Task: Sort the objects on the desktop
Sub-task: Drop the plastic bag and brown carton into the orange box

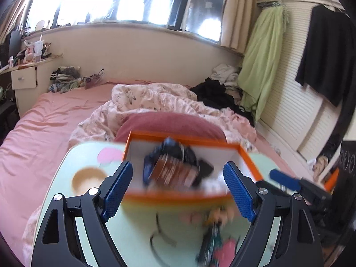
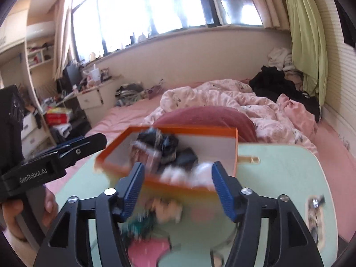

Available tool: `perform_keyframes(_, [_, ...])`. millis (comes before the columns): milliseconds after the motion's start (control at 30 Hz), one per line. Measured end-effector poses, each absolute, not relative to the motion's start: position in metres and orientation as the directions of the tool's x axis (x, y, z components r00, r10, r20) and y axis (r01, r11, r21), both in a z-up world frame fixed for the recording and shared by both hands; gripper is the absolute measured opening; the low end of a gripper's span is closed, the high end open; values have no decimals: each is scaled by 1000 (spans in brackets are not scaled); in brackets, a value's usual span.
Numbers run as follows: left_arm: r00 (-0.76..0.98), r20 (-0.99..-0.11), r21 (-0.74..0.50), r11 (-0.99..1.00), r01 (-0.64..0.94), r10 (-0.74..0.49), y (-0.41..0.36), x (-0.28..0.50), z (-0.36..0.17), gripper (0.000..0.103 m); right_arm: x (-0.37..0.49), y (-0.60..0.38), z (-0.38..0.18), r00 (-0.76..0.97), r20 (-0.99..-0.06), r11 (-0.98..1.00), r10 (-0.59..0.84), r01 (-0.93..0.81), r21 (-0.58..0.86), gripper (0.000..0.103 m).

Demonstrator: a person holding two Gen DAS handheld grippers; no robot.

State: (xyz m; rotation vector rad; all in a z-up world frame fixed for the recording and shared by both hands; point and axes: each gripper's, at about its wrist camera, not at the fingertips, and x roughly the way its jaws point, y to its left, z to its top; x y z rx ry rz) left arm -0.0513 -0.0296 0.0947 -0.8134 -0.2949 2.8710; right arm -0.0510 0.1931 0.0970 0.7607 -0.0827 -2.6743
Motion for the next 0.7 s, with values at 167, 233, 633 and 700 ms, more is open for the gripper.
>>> perform_keyframes(167, [-744, -609, -220, -960, -175, 275, -11, 15, 57, 84, 5, 194, 55, -721, -605, -934, -336, 340, 113, 68])
perform_keyframes(233, [-702, -645, -201, -954, -224, 301, 0, 25, 37, 84, 18, 191, 39, -707, -642, -940, -298, 335, 68, 68])
perform_keyframes(633, [-748, -655, -25, -992, -123, 109, 10, 14, -4, 103, 26, 193, 8, -721, -664, -962, -199, 272, -8, 103])
perform_keyframes(700, [-749, -654, -24, -992, -124, 110, 14, 15, -5, 103, 26, 194, 7, -721, -662, -961, -203, 276, -6, 103])
